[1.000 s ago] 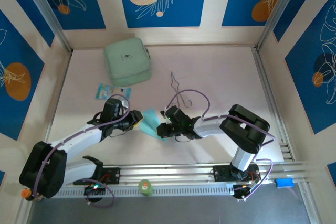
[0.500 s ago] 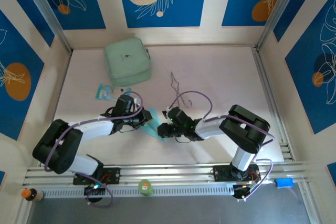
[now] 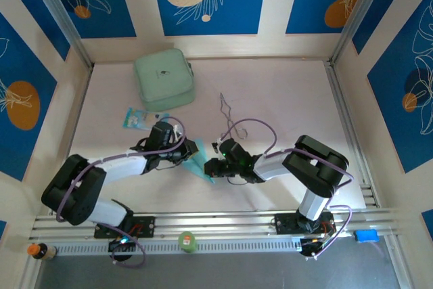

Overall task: Fold a paper plane with a square sheet of paper (pick it up from the middle)
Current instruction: Perform the fourth fold on the wing at the bottom-center of the table.

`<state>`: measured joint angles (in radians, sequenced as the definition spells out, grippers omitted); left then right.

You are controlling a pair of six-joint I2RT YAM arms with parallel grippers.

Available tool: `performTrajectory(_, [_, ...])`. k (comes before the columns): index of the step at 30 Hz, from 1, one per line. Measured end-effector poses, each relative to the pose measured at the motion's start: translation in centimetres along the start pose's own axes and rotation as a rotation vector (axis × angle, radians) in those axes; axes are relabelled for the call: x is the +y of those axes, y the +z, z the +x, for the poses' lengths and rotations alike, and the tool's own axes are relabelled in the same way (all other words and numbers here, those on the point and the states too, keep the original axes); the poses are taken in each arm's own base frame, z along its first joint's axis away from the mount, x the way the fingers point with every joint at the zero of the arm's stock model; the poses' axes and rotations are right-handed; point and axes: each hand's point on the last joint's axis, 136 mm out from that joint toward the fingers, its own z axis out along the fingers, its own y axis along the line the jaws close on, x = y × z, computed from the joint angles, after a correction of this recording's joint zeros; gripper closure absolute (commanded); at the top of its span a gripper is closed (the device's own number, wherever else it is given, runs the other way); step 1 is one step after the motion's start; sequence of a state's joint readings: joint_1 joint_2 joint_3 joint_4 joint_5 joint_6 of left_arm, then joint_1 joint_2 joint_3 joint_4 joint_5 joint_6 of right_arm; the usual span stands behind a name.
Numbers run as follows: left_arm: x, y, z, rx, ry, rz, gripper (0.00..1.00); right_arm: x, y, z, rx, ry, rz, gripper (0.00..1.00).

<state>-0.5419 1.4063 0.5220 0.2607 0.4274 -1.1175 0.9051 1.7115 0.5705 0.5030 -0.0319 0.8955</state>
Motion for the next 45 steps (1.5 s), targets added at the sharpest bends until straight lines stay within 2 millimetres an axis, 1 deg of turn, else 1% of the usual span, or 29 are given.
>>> performTrajectory(4, [0.5,0.4,0.0,0.005,-0.013,-0.012,1.0,-0.1,-0.1,0.0,-0.008,0.014,-0.015,0.97])
performTrajectory(9, [2.1,1.4,0.4,0.029,-0.037,-0.055,1.0,-0.1,-0.2,-0.1,-0.012,0.027,-0.027,0.96])
performTrajectory(11, [2.4,1.6,0.5,0.035,-0.04,-0.061,1.0,-0.1,-0.3,-0.1,-0.011,0.031,-0.029,0.95])
performTrajectory(16, [2.5,2.2,0.6,0.047,-0.038,-0.053,1.0,-0.1,-0.3,-0.1,-0.006,0.042,-0.036,0.91])
performTrajectory(19, [2.6,2.4,0.7,0.053,-0.037,-0.051,1.0,0.0,-0.3,-0.1,0.0,0.046,-0.043,0.89])
performTrajectory(26, [2.6,2.8,0.8,0.058,-0.033,-0.043,0.99,-0.2,-0.4,-0.1,0.008,0.057,-0.042,0.95])
performTrajectory(45, [3.2,3.5,0.8,0.071,-0.041,-0.062,0.98,-0.2,-0.3,0.2,0.044,0.083,-0.047,0.97])
